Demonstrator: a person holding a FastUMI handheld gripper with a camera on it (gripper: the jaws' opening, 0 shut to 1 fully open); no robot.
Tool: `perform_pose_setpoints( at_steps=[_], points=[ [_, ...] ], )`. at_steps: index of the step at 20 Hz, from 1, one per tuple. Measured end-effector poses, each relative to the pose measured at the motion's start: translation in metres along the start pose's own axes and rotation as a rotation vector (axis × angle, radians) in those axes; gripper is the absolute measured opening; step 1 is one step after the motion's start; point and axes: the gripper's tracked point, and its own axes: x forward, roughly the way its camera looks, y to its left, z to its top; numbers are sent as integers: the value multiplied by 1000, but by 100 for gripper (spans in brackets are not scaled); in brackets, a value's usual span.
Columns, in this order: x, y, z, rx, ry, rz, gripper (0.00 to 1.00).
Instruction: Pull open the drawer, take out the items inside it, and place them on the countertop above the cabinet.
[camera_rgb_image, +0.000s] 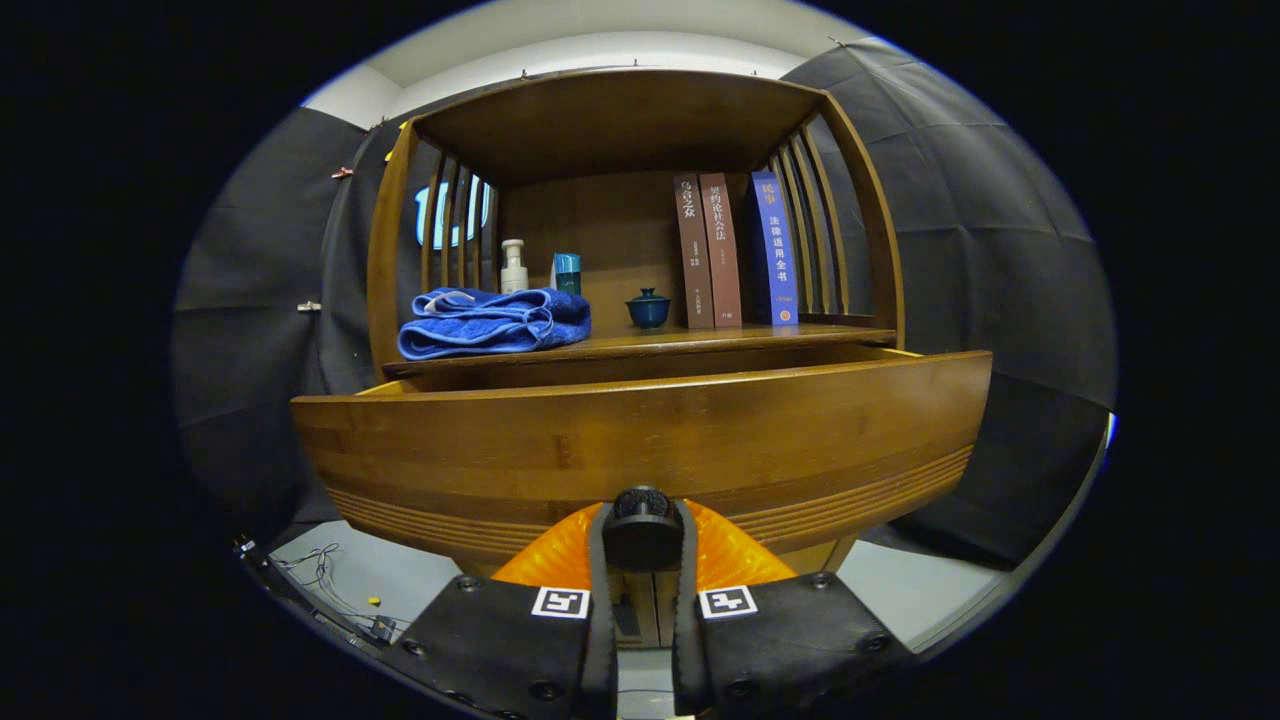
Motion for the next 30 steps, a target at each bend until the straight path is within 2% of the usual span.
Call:
perform_pose_setpoints(
  at_steps=[5, 10, 11, 15, 19, 23, 27, 30],
  points=[
    [-34, -2, -8, -3, 13, -5, 25],
    [-42, -1, -16, -27, 27, 9, 26],
    [-42, 1, -18, -23, 33, 22, 40],
    [-53, -7, -29, -21, 112, -17, 99],
    [-73, -4, 20, 1, 85, -17, 98],
    [-81, -5, 86, 6, 133, -14, 98],
    [-48, -2, 118, 98, 334, -2, 99],
    [-3, -13, 130, 29, 426, -39, 99]
  ],
)
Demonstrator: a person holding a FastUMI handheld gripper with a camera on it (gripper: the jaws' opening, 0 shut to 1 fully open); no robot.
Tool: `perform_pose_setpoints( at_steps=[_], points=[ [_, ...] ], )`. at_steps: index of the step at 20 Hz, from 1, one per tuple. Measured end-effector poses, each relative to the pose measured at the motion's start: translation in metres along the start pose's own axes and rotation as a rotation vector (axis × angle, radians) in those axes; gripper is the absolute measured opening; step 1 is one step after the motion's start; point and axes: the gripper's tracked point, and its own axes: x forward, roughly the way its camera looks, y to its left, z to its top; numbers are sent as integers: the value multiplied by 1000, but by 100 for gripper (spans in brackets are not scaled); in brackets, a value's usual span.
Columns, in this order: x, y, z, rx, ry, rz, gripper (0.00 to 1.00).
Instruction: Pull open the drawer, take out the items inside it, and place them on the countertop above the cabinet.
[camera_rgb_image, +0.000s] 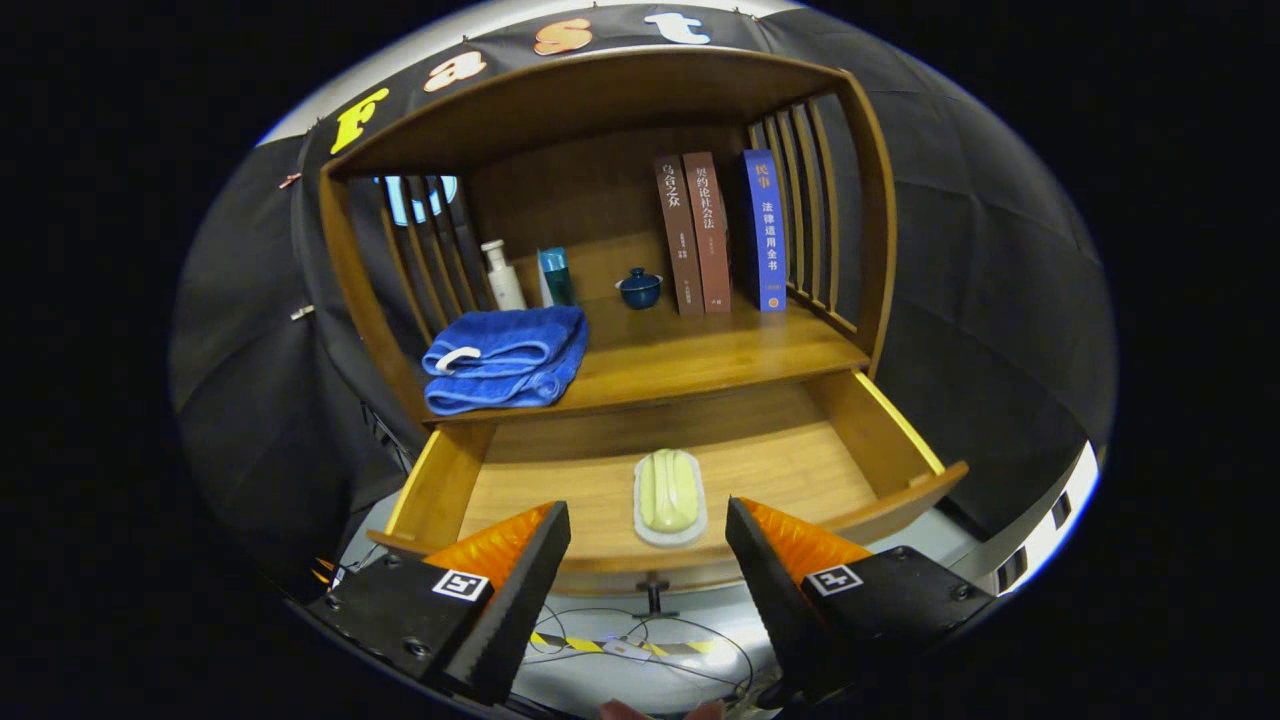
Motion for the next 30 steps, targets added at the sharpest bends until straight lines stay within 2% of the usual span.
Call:
perform_pose_setpoints(
  at_steps=[2, 4, 6, 10, 13, 16, 20, 23, 30],
  points=[
    [26, -5, 3, -53, 88, -35, 99],
    [53, -2, -1, -47, 178, -44, 99],
    [77, 1, -12, -45, 263, -35, 100],
    [122, -9, -42, -48, 413, -78, 100],
    [143, -2, -59, 16, 479, -67, 74],
    [156, -9, -72, 10, 523, -85, 59],
    [160, -9, -72, 31, 500, -63, 17],
    [150, -12, -63, 44, 474, -65, 17],
    [91, -9, -18, 40, 381, 11, 17]
  ],
)
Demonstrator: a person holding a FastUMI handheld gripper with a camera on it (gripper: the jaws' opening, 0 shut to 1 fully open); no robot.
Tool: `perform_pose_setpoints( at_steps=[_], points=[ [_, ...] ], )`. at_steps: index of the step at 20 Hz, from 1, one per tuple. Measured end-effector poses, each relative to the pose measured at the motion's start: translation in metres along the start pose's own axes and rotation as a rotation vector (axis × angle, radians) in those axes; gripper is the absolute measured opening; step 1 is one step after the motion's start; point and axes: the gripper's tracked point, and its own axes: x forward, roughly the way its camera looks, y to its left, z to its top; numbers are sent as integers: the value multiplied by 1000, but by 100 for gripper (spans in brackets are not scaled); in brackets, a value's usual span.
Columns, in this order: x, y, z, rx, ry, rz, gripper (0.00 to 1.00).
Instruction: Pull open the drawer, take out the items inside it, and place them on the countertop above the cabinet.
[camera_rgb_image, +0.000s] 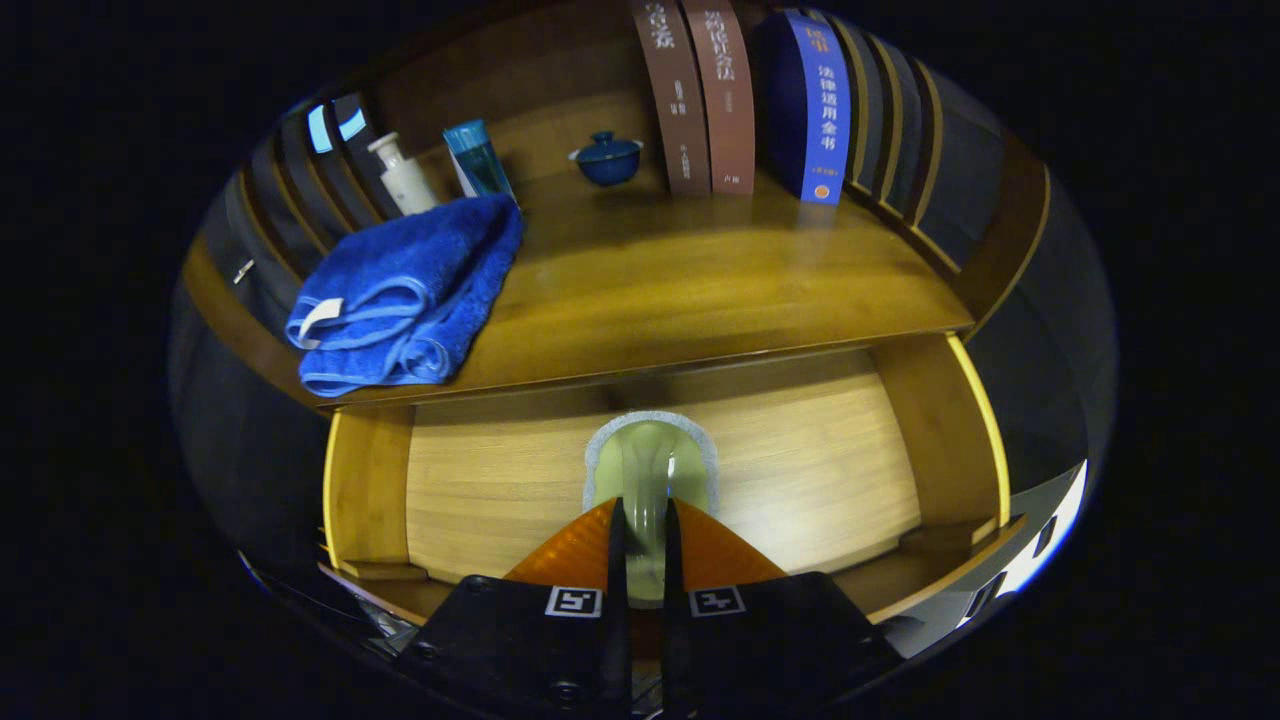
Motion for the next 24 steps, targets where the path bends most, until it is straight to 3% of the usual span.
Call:
perform_pose_setpoints(
  at_steps=[4, 9, 20, 24],
  points=[
    [-32, 4, 33, -37, -41, 22, 17],
    [-38, 13, 91, -42, -71, 14, 17],
    [42, 23, 155, -42, 12, -34, 17],
    [60, 26, 169, -10, 6, -10, 17]
  ],
)
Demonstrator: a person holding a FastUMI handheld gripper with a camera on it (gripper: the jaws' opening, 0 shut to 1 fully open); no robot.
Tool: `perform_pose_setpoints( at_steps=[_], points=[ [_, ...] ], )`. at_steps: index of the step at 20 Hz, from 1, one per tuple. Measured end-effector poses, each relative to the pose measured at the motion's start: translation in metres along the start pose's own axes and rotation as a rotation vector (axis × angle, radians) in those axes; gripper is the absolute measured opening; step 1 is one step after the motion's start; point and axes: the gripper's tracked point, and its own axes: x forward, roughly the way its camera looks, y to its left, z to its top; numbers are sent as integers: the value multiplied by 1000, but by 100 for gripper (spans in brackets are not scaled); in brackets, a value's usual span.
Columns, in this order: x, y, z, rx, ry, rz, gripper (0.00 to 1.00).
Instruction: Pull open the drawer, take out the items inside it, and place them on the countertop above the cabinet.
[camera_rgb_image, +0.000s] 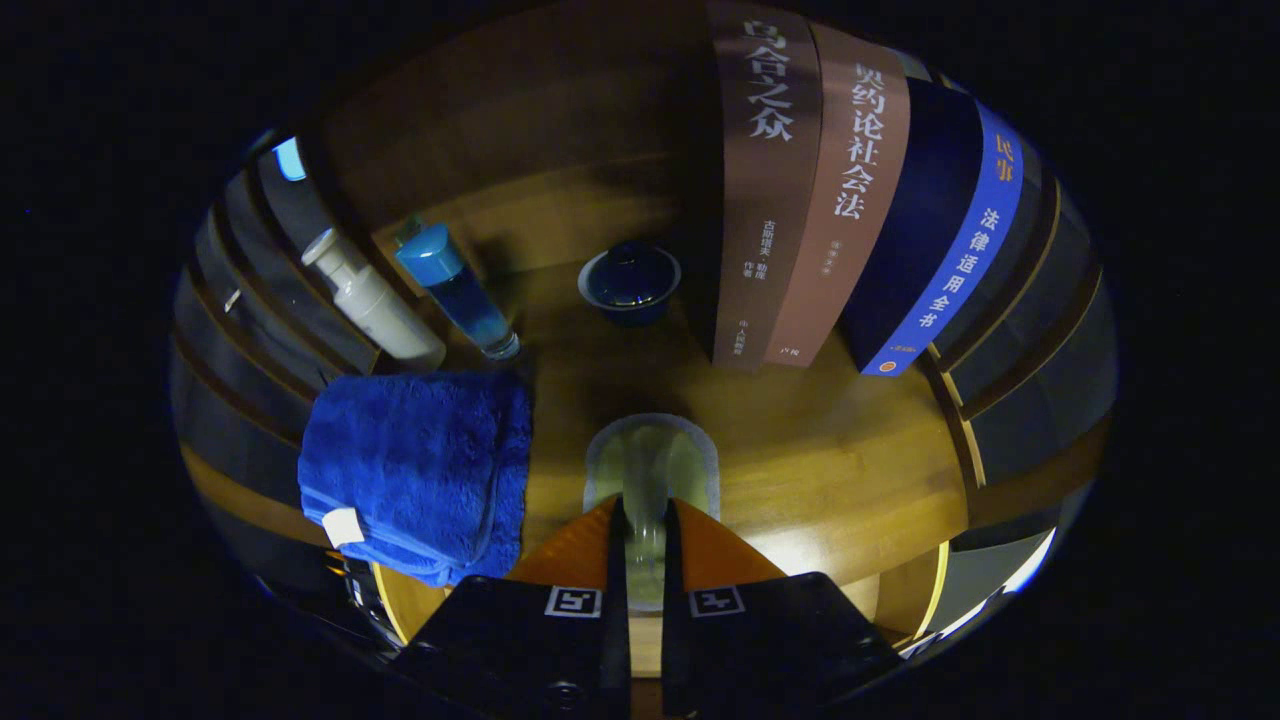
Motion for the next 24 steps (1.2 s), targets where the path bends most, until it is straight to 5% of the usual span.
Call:
perform_pose_setpoints(
  at_steps=[4, 11, 24],
  points=[
    [-1, 3, 8, -43, -29, -8, 26],
    [-33, 16, 6, -28, -145, 10, 100],
    [-209, 46, -49, -25, -704, 131, 100]
  ],
)
